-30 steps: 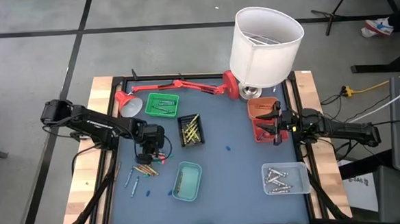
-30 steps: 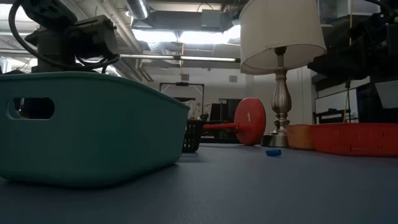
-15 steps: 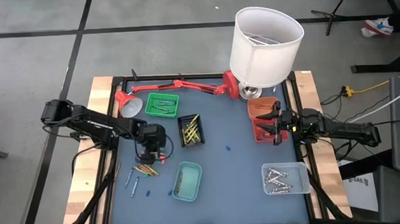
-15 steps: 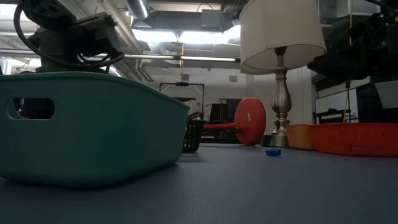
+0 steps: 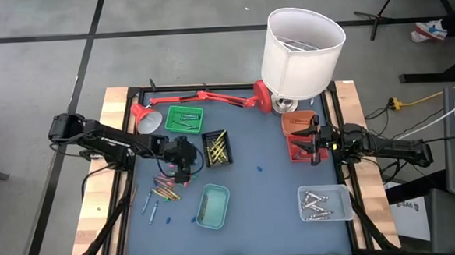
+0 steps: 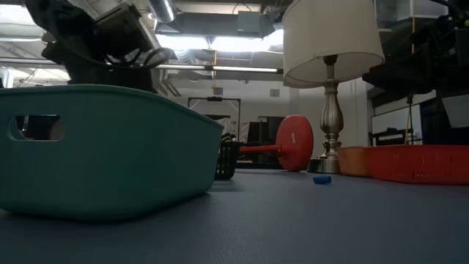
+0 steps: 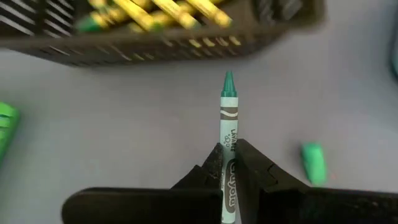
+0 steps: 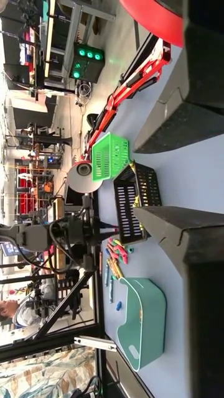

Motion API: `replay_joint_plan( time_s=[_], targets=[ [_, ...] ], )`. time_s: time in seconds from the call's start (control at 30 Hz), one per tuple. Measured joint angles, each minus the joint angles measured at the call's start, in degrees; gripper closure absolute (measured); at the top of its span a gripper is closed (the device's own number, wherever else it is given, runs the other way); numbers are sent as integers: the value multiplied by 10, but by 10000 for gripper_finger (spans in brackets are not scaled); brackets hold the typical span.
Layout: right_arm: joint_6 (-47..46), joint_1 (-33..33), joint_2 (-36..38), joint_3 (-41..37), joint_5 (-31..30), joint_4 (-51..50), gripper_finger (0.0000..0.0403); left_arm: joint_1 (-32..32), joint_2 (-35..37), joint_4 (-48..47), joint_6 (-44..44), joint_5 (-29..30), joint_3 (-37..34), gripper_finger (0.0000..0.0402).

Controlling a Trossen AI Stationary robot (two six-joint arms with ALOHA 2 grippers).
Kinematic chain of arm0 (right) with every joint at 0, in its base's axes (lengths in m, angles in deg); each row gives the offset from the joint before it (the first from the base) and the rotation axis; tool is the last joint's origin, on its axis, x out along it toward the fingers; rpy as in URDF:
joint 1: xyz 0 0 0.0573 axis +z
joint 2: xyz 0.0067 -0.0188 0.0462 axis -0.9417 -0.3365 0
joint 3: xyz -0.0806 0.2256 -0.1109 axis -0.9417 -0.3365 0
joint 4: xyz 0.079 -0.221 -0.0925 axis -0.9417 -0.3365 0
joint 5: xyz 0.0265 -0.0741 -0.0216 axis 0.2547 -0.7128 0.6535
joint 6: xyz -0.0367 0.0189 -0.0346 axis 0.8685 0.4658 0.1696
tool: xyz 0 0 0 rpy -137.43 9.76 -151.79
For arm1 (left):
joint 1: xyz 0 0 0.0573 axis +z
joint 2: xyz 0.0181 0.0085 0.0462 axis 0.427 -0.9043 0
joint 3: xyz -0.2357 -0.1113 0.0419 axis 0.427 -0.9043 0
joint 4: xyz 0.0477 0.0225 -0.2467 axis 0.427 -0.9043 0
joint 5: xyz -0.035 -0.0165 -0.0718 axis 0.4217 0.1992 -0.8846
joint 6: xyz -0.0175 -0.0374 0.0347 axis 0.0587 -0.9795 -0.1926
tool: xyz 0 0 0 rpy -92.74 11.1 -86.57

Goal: Sort crayons
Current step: Put the blue green crayon into the green bin

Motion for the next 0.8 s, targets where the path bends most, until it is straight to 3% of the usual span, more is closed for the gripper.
replay_joint_plan(
  time_s=[0.33, 0.7, 0.8],
  targets=[
    [0, 0, 0, 0, 0, 0, 255, 33, 5, -46, -11, 23, 75, 393],
    [0, 0, 0, 0, 0, 0, 255, 87, 9, -218, 6, 23, 169, 392],
    [0, 0, 0, 0, 0, 0, 256, 104, 9, -251, 16, 50, 175, 392]
  ],
)
